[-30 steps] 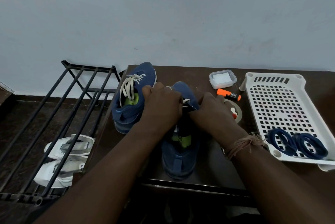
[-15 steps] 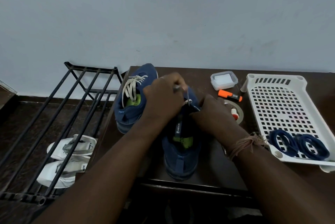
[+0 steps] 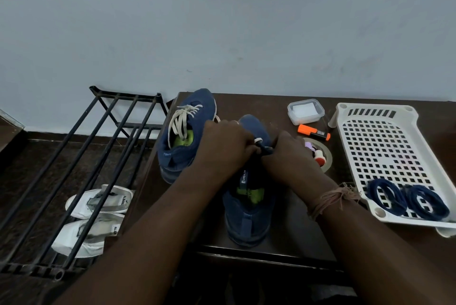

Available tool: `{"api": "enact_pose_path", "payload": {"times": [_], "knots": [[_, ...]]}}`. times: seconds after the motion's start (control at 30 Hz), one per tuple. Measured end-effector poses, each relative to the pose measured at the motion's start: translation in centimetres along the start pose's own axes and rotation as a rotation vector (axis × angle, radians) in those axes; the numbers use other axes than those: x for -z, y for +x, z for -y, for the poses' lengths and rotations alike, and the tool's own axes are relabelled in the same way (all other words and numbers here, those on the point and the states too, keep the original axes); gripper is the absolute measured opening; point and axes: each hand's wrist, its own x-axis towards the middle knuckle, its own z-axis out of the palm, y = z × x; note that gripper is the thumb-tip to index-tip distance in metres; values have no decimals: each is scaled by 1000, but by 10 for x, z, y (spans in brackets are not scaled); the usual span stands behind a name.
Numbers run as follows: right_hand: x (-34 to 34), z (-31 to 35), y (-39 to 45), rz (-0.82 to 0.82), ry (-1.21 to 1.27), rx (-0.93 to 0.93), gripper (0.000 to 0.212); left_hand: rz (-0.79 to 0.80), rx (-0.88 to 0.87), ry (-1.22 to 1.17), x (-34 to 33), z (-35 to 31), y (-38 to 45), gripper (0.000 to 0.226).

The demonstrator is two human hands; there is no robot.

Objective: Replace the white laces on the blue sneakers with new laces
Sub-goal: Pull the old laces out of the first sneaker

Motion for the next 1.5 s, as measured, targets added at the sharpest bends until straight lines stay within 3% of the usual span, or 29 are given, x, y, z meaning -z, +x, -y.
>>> {"api": "enact_pose_path", "payload": {"times": [0.07, 0.2, 0.27, 0.5, 0.6, 0.7, 0.83, 0.9, 1.0, 1.1, 1.17, 1.27, 1.37, 1.43, 1.5], "knots": [[0, 0, 1, 11, -7, -4, 56, -89, 115, -277, 6, -5, 2, 22], [0, 0, 2, 32, -1, 1, 58, -12, 335, -1084, 21, -1, 3, 26], [0, 1, 2, 31, -1, 10, 55, -26, 389, -1233, 27, 1, 2, 29], [-1, 1, 3, 24, 5, 21, 47, -226, 397, -872, 33, 19, 7, 36], [-2, 2, 3, 17, 8, 24, 48, 9, 287, -535, 31, 31, 1, 46], [-3, 3, 3, 21, 6, 26, 50, 189, 141, -267, 33, 36, -4, 28], [-4, 4, 2, 1, 5, 38, 46, 55, 45, 1, 41, 34, -7, 13], [-3, 4, 0, 0, 6, 40, 46, 21, 85, -33, 43, 36, -7, 15], [-1, 3, -2, 6, 14, 45, 48, 5, 258, -381, 52, 42, -7, 15], [-2, 4, -4, -5, -1, 67, 51, -172, 413, -588, 62, 51, -9, 22], [-6, 5, -6, -18, -47, 141, 52, -150, 481, -562, 62, 56, -11, 23], [-17, 9, -9, -79, -217, 298, 47, -22, 482, -296, 43, 55, -15, 23], [-29, 12, -6, -134, -358, 349, 41, -159, 337, -89, 27, 40, -17, 34], [-33, 14, -5, -150, -382, 346, 38, -131, 302, -167, 25, 29, -17, 39], [-35, 15, -2, -141, -395, 350, 37, 51, 336, -323, 24, 23, -16, 39]]}}
